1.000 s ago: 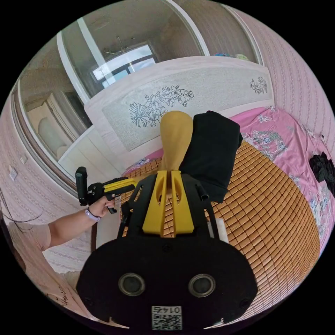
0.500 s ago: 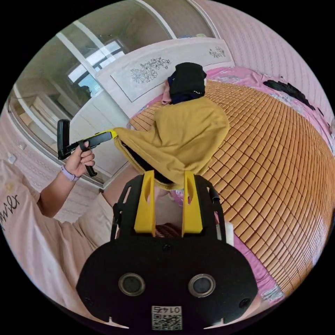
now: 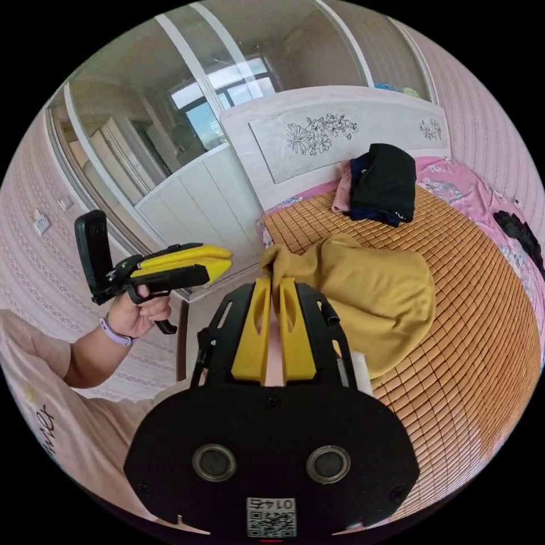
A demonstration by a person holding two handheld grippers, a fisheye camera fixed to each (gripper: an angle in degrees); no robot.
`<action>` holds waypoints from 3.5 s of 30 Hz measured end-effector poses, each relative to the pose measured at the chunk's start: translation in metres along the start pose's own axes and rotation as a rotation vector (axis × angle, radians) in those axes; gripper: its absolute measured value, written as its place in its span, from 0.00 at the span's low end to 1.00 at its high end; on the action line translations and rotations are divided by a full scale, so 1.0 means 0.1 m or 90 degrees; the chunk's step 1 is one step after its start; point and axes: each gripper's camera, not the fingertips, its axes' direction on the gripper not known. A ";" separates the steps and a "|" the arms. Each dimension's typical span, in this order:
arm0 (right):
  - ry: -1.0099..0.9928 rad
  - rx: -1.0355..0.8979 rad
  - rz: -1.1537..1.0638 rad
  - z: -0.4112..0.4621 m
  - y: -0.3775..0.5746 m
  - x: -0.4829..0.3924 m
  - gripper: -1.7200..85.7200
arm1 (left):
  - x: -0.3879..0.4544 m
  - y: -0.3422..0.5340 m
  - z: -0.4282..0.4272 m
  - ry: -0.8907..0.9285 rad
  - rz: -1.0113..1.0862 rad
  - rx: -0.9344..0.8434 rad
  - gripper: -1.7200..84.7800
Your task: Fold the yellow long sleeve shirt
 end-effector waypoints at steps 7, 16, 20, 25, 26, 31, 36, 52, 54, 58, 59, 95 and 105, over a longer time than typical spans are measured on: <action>-0.153 0.229 0.143 -1.31 -0.30 0.61 0.03 | -0.06 0.34 0.00 -0.029 -0.065 -0.045 0.11; -0.079 0.286 0.035 -2.55 -1.05 0.44 0.03 | 0.64 0.01 0.82 0.019 0.043 -0.108 0.21; -0.101 0.305 0.030 -2.84 -1.01 0.53 0.03 | 0.58 -0.16 1.13 0.019 -0.038 -0.114 0.20; -0.120 0.335 0.064 -3.16 -0.74 0.88 0.03 | 0.69 -0.34 1.47 0.092 -0.016 -0.122 0.05; -0.087 0.348 0.072 -3.31 -0.59 1.01 0.03 | 0.72 -0.36 1.57 0.101 -0.024 -0.149 0.04; 0.080 0.440 0.249 -3.98 0.71 1.86 0.04 | 0.83 -0.50 1.33 0.070 0.024 -0.099 0.01; 0.195 0.310 0.587 -3.75 2.49 2.50 0.05 | 1.09 -0.50 1.27 0.125 0.091 -0.135 0.01; 0.239 -0.180 0.436 -2.99 2.59 2.57 0.18 | 1.70 -0.52 1.34 0.157 0.077 -0.245 0.01; 0.283 -0.245 0.400 -2.85 2.54 2.55 0.17 | 1.75 -0.59 1.28 0.153 0.071 -0.239 0.01; 0.289 -0.315 0.417 -2.83 2.62 2.63 0.10 | 1.80 -0.68 1.15 0.153 0.047 -0.216 0.01; 0.252 -0.290 0.424 -2.97 2.64 2.63 0.08 | 1.81 -0.72 1.10 0.153 0.040 -0.210 0.01; 0.061 0.622 -0.214 -9.61 0.50 -1.01 0.03 | 2.75 -4.06 -4.29 0.202 0.269 0.670 0.01; 0.184 0.453 0.179 -9.01 -0.21 1.10 0.03 | 2.95 -5.45 -1.44 0.071 0.153 0.314 0.01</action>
